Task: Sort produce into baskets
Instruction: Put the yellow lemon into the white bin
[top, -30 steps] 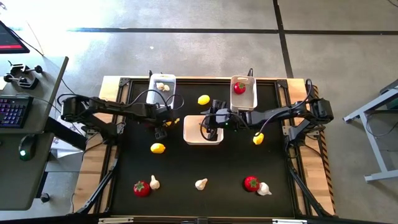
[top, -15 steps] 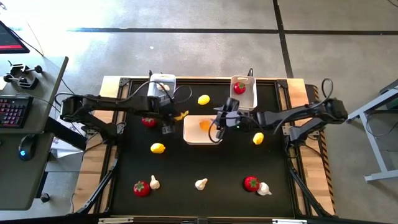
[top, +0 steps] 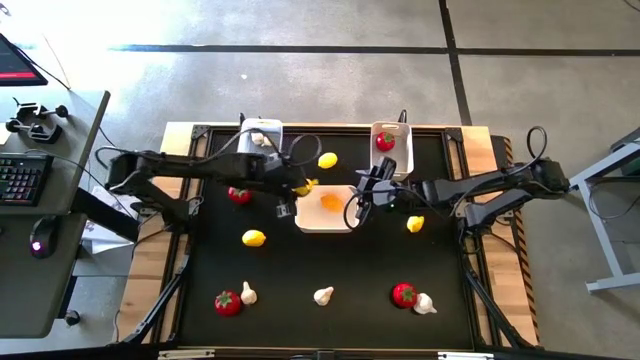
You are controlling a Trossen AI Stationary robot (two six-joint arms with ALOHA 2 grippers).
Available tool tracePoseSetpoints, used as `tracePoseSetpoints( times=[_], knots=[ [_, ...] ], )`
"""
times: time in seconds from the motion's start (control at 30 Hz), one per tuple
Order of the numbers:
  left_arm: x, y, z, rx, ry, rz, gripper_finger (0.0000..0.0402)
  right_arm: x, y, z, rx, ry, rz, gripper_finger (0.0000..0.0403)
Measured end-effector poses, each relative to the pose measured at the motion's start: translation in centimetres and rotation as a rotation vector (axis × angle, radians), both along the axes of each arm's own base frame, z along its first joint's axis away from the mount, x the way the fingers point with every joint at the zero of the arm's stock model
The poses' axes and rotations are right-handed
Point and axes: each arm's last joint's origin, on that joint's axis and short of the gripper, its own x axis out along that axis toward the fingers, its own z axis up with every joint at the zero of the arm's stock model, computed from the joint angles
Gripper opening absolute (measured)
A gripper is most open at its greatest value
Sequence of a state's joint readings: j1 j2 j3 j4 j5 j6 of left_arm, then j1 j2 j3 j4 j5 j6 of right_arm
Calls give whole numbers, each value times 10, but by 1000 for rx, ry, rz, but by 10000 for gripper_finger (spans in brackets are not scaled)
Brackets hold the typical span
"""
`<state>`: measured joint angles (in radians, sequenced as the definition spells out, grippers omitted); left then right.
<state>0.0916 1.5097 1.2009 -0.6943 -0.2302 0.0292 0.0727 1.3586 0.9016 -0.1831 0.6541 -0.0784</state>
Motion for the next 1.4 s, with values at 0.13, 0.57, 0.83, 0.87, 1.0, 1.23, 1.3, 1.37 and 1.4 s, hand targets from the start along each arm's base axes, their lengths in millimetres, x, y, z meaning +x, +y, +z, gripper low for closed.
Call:
tracePoseSetpoints(
  times=[0.13, 0.57, 0.83, 0.87, 1.0, 1.23, 1.3, 1.37, 1.4],
  knots=[
    [24, -4, -10, -30, 31, -31, 149, 0, 0, 0, 2, -1, -2, 222],
    [60, 11, -66, -78, 202, -10, 148, -1, 0, -1, 11, 9, -9, 222],
    [62, 19, -75, -84, 227, 12, 148, -1, 0, -1, 12, 9, -8, 222],
    [62, 20, -75, -84, 227, 14, 149, -1, 0, -1, 12, 9, -8, 222],
    [62, 21, -75, -79, 230, 6, 155, -1, 0, -1, 13, 9, -8, 222],
    [63, 19, -75, -91, 220, -17, 202, -1, 0, -2, 20, 9, 1, 222],
    [63, 19, -75, -94, 218, -20, 216, -1, 0, -2, 21, 10, 4, 222],
    [63, 19, -75, -95, 218, -20, 227, -1, 0, -2, 21, 11, 4, 222],
    [63, 19, -75, -96, 219, -19, 230, -1, 0, -2, 21, 12, 4, 222]
  ],
)
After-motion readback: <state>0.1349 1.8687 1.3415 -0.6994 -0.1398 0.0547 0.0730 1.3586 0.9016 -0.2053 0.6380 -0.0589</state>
